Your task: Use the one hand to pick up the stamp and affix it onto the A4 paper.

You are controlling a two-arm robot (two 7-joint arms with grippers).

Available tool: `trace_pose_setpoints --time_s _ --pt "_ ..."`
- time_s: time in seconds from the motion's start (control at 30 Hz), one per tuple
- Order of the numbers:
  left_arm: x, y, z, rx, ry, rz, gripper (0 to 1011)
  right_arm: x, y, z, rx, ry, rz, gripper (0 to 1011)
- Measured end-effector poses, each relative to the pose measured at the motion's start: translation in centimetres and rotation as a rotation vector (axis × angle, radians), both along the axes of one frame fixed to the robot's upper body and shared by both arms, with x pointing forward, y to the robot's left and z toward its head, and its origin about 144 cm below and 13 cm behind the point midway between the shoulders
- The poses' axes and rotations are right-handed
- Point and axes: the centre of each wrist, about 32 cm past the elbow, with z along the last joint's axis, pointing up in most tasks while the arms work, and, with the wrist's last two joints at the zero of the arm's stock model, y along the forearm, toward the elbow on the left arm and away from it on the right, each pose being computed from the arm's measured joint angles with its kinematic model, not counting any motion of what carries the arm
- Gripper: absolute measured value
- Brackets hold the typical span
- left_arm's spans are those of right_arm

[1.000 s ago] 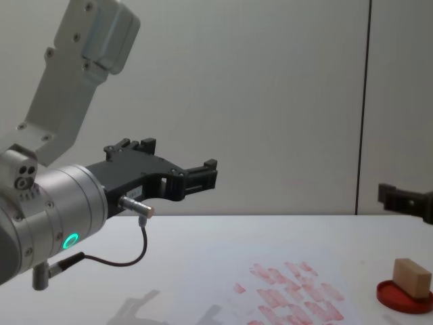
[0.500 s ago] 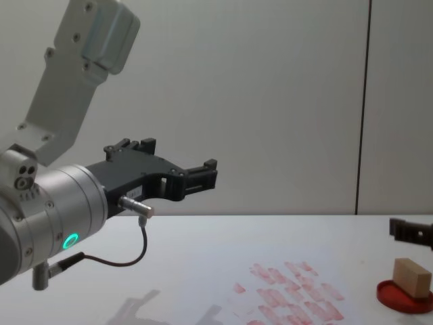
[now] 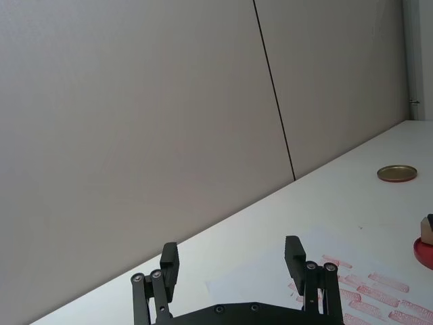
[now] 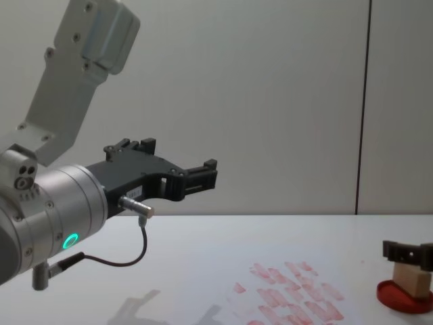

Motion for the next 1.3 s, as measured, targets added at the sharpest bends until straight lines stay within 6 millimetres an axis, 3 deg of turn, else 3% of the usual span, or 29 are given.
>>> trace_pose_setpoints --time_s 0.33,0.77,0.87,1.3 --pt "0.0 0.0 0.0 0.000 0.000 0.000 993 1.2 0.3 -0.5 -0.010 0.044 0.004 705" --pt "0.0 0.0 0.0 0.000 0.000 0.000 993 2.1 0.8 -0.9 -0.028 0.082 0.005 256" --pt "0.0 0.0 0.0 0.000 0.000 0.000 993 2.2 0.9 -0.8 -0.035 0.083 0.007 218" --pt "0.0 0.0 0.0 0.000 0.000 0.000 993 2.2 1.3 -0.7 -0.068 0.111 0.006 219"
